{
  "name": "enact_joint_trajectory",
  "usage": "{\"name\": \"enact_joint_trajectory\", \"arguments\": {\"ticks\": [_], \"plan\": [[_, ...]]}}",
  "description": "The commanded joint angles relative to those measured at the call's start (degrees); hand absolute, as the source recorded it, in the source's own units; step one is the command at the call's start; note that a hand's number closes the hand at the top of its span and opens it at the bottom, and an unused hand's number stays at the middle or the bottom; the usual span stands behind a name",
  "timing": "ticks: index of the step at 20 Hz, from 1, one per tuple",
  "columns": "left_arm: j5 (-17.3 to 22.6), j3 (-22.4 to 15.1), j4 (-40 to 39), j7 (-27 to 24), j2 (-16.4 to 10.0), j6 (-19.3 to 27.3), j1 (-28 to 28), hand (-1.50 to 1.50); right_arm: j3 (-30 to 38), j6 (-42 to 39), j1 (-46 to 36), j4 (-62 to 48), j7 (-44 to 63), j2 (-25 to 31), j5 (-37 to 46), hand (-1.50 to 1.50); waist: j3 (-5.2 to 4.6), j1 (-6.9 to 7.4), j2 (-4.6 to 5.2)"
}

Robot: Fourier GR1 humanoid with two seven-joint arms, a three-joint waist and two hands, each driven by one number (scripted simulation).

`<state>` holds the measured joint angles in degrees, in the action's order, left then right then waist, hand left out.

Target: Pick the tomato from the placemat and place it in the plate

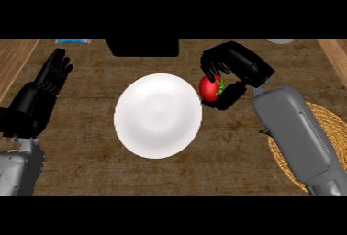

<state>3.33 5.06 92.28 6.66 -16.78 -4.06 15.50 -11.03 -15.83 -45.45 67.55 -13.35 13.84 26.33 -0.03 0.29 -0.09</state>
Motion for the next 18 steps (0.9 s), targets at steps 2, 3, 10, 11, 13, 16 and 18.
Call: {"name": "enact_joint_trajectory", "arguments": {"ticks": [2, 3, 10, 11, 13, 16, 18], "plan": [[0.9, 0.7, 5.0, 3.8, -0.4, -0.7, -1.2, 0.00, -0.7, -2.6, -2.4, 1.7, 7.7, -5.6, 0.4, 1.50, 0.03, 0.13, -0.02], [-0.2, 0.5, -2.1, -0.9, 0.8, -0.2, 1.3, 0.00, -4.6, 2.6, -2.4, -2.1, 8.6, -11.3, 3.7, 1.50, 0.00, 0.16, 0.22], [-0.1, 0.1, -1.9, 2.3, 0.9, -0.8, 4.6, 0.00, -11.7, 12.1, -9.9, -15.6, 10.5, -13.7, 4.1, 1.50, 0.02, 1.07, 0.41], [0.0, 0.0, 2.7, 1.9, 0.5, -1.4, -0.1, 0.00, -12.1, 15.1, -11.1, -20.1, 8.6, -13.7, 4.6, 1.50, 0.02, 1.97, 0.44], [-2.1, -1.2, 2.6, 0.5, 1.9, -0.2, -1.2, 0.00, -14.8, 16.3, -11.1, -21.5, 8.9, -13.8, 2.6, 1.50, 0.02, 1.39, 0.33], [-0.7, 0.2, -2.7, 0.7, 1.0, -1.5, 4.4, 0.00, -20.1, 18.5, -14.3, -28.2, 7.8, -13.8, 0.7, 1.50, 0.00, 2.31, 0.81], [-0.3, -0.7, 0.6, -1.0, 2.2, -2.0, -0.7, 0.00, -23.2, 23.1, -10.2, -26.9, 10.4, -13.8, -6.1, 1.50, 0.01, 3.18, 0.68]]}}
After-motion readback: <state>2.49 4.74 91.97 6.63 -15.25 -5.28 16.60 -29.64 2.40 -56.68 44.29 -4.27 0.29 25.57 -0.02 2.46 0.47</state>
